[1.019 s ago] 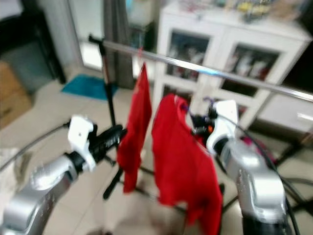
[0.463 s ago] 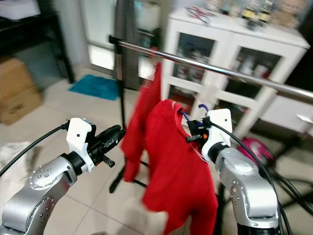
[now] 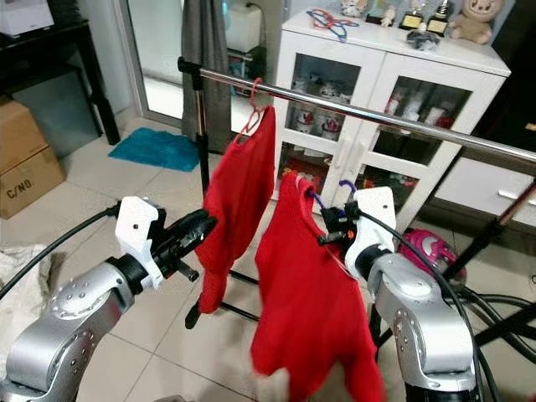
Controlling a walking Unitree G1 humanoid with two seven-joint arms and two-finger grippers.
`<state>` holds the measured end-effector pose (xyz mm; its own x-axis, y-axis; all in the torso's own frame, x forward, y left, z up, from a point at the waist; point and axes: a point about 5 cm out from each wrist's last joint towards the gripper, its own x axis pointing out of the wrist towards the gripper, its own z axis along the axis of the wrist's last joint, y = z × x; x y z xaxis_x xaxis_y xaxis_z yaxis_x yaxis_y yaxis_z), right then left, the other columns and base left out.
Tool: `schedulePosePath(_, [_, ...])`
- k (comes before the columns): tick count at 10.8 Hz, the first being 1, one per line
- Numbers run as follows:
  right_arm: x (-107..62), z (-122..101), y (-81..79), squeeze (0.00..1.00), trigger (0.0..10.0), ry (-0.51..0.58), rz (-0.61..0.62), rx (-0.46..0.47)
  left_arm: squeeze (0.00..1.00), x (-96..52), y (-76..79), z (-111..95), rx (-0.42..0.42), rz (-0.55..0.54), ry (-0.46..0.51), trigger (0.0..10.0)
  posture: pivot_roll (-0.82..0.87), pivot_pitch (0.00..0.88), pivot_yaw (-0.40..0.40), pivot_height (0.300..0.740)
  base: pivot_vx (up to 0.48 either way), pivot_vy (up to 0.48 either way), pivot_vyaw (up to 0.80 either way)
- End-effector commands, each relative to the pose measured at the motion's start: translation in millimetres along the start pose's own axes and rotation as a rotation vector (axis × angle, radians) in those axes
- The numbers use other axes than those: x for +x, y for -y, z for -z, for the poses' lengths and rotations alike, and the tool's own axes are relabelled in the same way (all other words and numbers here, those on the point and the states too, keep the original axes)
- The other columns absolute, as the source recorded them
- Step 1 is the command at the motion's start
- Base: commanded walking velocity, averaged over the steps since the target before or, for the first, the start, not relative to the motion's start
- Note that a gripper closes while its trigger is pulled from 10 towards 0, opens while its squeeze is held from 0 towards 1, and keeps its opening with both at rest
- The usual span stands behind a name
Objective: Hang hanger
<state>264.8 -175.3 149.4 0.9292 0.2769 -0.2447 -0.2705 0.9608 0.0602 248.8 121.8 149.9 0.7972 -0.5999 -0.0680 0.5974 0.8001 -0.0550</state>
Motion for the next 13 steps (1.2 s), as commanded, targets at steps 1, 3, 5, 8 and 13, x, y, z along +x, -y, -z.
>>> schedulePosePath(1, [-2.2,-15.5,0.9,0.0,0.0,0.072,0.011,-0.028,0.0,2.3,0.0,-0.2,-0.002,0.002,0.003,10.0,0.07,0.019,-0.053,0.74,-0.255,0.0,0.0])
schedulePosePath(3, [-2.5,-15.6,0.2,0.0,0.0,0.074,0.013,-0.029,0.0,3.2,-0.3,-0.8,0.0,0.006,0.005,10.0,0.07,0.018,-0.051,0.74,-0.259,0.0,0.0])
schedulePosePath(5, [-1.3,-16.4,-2.9,0.0,0.0,0.077,0.003,-0.033,0.0,4.3,-1.0,-1.9,0.006,0.008,0.006,10.0,0.08,0.018,-0.052,0.74,-0.259,0.0,0.0])
schedulePosePath(8, [2.0,-21.1,-11.6,0.0,0.0,0.097,-0.019,-0.051,0.0,11.9,0.3,-2.5,-0.002,0.038,0.006,10.0,0.08,0.014,-0.053,0.74,-0.087,0.0,0.0])
schedulePosePath(13, [5.5,-40.3,-38.0,0.0,0.0,0.201,-0.116,-0.241,1.0,44.1,-2.7,-23.0,-0.206,0.235,0.069,10.0,0.07,0.0,-0.045,0.74,0.0,0.0,0.0])
